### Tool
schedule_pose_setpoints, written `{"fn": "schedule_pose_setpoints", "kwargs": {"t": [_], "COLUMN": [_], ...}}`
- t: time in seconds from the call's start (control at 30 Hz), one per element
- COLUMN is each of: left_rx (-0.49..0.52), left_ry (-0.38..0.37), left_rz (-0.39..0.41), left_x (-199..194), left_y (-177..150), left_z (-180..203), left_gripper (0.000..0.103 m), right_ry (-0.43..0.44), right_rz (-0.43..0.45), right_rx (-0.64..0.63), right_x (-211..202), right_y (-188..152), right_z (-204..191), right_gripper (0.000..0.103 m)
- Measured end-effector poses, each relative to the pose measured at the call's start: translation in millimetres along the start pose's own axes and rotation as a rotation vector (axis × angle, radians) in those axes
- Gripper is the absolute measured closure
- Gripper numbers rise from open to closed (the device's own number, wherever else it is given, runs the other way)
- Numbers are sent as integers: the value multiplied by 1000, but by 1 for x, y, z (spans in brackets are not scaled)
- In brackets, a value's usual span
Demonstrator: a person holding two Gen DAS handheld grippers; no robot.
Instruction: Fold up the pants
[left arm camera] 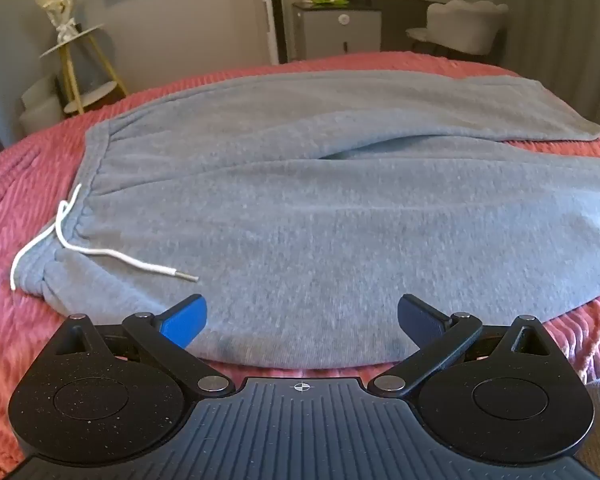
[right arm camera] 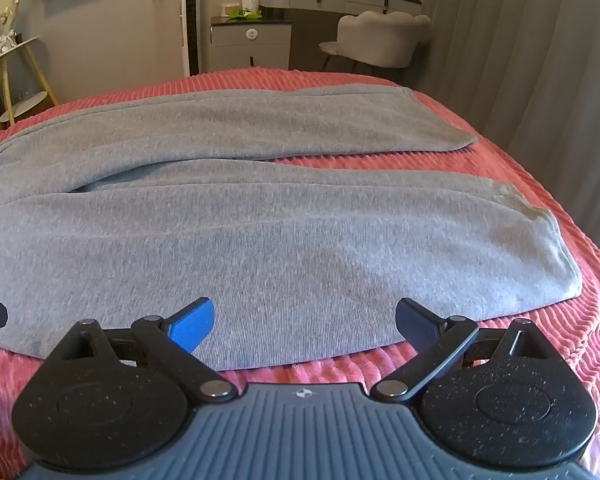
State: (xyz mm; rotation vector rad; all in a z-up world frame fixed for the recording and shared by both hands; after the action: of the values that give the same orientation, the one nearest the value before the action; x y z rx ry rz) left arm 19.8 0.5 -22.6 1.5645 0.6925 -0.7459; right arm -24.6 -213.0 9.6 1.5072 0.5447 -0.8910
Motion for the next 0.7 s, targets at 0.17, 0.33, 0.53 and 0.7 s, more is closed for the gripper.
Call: {"fn": "schedule_pose_setpoints", "kwargs": {"t": [0.17,0.33,0.53,0.7], "left_rx": [-24,-37,-41,-48], "left_ry": [-2,-9,-10,-9], "left_rz": [0,-12,-20,-20], "left_x": [-2,-2,3,3], "left_y": [-3,-2,0,0], "left_z": [-5,-7,-6,-8], "left_gripper": [0,0,0,0], "right_ry": [4,7,-1,-3], "right_rz": [-5,-3,-1,0], "right_rx": [2,2,1,5], "right_x": [2,2,1,1], "right_y": [1,2,3,4], "right_z": [1,3,2,1], "right_gripper": [6,6,6,6]}}
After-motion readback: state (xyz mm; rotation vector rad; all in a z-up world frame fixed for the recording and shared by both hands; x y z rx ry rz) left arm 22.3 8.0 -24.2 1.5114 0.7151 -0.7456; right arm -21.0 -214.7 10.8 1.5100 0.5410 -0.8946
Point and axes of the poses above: each gripper's, at about its wrist camera, not at the fingertips, and x roughly the way its jaws point, z to its right, y to its top, the point moved 3 cm from there along x, roughly the way its jaws point, and after that the axes turned 4 degrees about -z, right-handed, at the moved point
